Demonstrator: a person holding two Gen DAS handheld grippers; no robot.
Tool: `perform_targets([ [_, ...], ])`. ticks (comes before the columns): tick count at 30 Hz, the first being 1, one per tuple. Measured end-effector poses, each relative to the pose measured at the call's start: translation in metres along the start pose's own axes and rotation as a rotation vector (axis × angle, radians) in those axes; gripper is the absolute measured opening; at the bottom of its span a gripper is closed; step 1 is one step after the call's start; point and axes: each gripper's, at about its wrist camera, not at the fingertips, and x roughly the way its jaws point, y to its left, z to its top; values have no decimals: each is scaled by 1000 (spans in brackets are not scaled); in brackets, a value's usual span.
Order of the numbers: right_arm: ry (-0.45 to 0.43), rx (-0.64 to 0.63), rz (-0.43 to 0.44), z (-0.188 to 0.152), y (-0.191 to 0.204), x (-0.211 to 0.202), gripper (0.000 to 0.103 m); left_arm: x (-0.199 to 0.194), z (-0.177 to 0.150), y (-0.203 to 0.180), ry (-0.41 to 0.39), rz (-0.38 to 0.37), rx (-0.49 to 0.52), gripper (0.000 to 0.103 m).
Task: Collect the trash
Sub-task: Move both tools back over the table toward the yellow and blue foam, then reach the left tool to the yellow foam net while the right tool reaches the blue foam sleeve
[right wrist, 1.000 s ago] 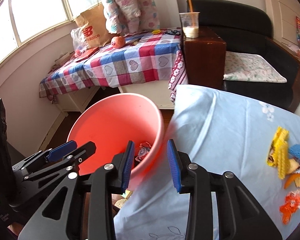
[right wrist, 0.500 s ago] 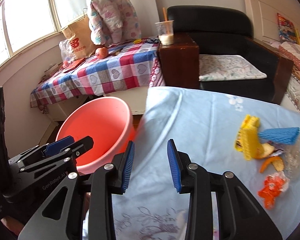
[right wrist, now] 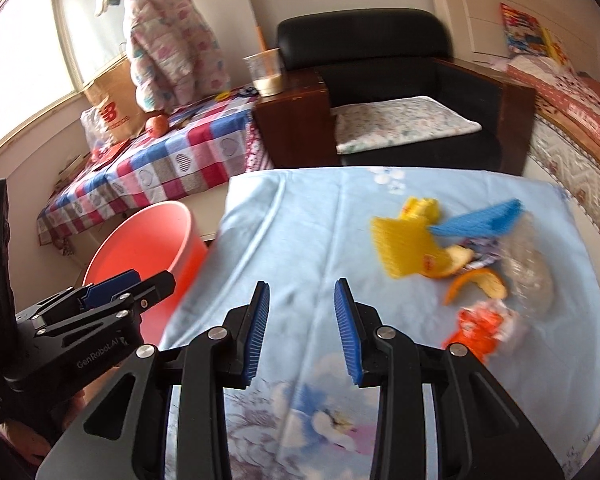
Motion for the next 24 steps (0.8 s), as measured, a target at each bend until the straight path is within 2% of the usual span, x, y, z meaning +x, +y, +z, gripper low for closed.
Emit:
perform_targets([
  [7, -34, 49, -73, -14, -39, -25, 34, 4, -1, -24, 5, -52, 55, 47],
  [15, -57, 135, -157, -30, -87, -47, 35, 4, -2, -55, -16, -148, 127, 47],
  [18, -54, 170, -170, -33, -103, -47, 35, 6, -1, -70, -12, -180, 152, 51],
  [24, -49, 206, -173, -34, -121, -42, 35, 17, 3, -100, -3, -198, 202, 51],
])
